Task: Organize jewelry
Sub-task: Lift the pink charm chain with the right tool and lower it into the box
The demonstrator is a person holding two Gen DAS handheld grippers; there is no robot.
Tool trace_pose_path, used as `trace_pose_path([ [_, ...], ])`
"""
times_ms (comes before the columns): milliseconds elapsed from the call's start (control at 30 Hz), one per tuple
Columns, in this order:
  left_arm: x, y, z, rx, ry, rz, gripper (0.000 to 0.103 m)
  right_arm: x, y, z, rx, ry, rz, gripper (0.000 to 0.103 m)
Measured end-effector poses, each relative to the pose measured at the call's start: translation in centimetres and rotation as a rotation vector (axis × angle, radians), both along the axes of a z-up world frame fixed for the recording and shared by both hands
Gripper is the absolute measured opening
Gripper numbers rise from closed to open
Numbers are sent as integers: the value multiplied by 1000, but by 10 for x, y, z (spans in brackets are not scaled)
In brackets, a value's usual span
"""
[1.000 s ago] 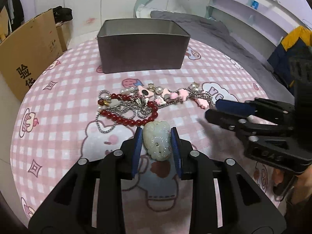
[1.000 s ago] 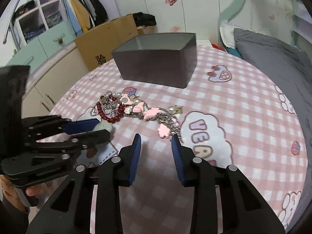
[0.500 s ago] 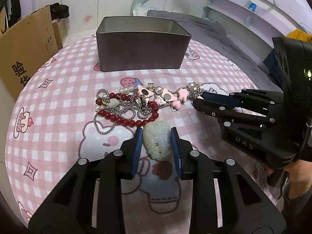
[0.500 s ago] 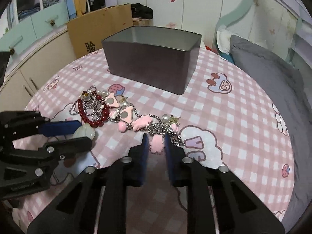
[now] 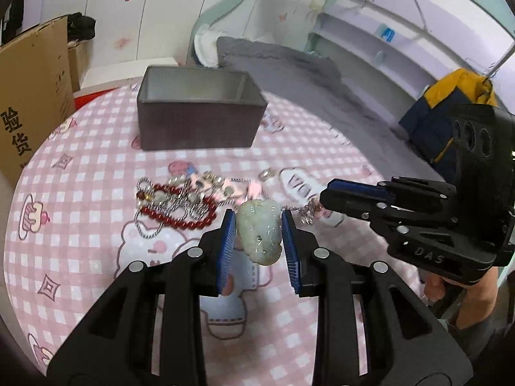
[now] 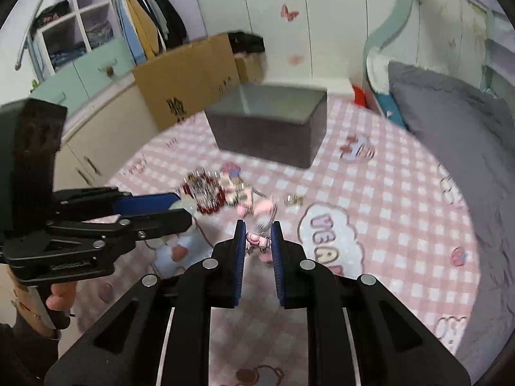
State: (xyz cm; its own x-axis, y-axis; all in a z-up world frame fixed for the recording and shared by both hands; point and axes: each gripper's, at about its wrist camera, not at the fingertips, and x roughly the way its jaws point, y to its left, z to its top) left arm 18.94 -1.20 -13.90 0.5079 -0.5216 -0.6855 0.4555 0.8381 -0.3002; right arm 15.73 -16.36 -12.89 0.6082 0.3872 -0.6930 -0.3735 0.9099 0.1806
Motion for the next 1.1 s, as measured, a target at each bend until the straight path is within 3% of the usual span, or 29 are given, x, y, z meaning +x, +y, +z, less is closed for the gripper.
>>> trace_pose_path([
  [167,0,2,18,-36,-29,-4,29,-7,-6,31,78,-80,9,14],
  [400,7,7,39,-69,-72,8,29,-4,-4,56,112,-147,26,14],
  [467,9,9,46,-70,-88,17,29,-3,2,60,29,-184,-8,14],
  [533,11,13,48,-73,-96,22,29,1,-1,61,94,-175,15,14],
  [600,14,16,50,-74,-99,32,29,1,-1,65,56,-212,-5,14],
  [800,24,24,62,-92,-118,45,29,7,-9,101,120,-292,14,14],
  [1100,36,27,86,-118,-165,49,29,15,0,143,107,-403,63,14],
])
